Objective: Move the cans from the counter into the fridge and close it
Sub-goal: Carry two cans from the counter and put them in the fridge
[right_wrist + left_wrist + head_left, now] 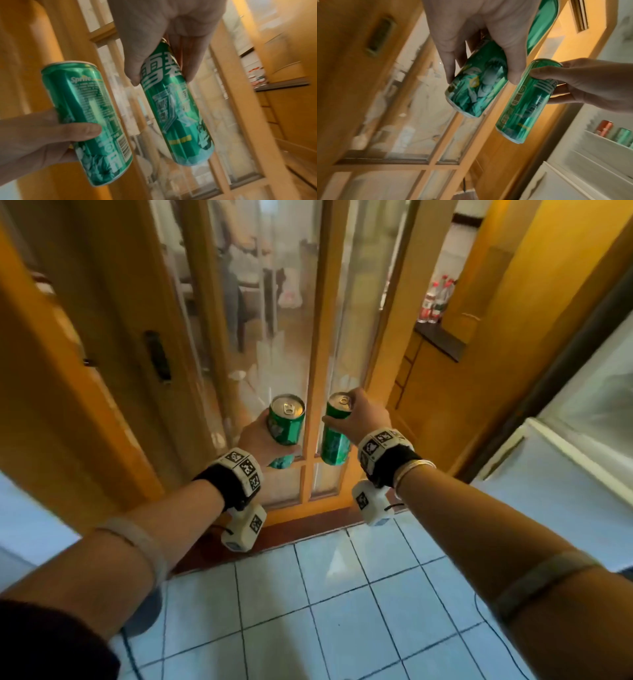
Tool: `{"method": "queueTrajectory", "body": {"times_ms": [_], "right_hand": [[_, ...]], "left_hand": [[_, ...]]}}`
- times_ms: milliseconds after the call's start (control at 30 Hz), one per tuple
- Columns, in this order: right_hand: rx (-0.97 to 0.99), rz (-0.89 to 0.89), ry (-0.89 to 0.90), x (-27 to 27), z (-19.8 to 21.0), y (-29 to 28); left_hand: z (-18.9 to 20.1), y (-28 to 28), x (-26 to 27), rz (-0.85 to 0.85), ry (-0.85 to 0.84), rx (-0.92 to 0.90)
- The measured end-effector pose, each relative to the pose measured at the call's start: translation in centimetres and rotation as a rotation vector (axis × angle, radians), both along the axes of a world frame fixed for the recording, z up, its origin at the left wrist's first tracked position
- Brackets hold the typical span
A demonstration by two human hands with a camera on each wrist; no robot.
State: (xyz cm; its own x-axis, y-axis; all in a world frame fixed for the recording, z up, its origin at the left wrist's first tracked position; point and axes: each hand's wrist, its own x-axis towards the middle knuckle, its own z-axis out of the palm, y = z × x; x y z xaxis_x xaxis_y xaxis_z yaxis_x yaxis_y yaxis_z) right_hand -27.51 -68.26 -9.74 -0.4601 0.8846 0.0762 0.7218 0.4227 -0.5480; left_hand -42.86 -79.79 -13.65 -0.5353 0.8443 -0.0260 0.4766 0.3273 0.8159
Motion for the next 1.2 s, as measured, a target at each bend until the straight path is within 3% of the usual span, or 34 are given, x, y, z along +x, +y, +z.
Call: {"method": "queueTrajectory", "body": {"times_ms": [433, 733, 1033, 1200], "right_hand": [[0.025, -0.506, -0.028, 18.3, -1.2, 15.7], [0.045, -0.877, -0.046, 27.6, 1.4, 24.7], [0.071, -1.152, -0.085, 36.9, 3.5, 30.7], [0.109, -1.220, -0.075, 43.4, 4.4, 35.1]], "left_hand": [[-0.2, 24.6, 14.7, -0.522, 0.087, -0.018], [2.0, 40.6, 24.0, -0.871, -0.041, 0.040], [4.3, 51.0, 34.7, -1.105, -0.026, 0.092], [4.8, 56.1, 41.7, -1.196, -0.025, 0.094]]}}
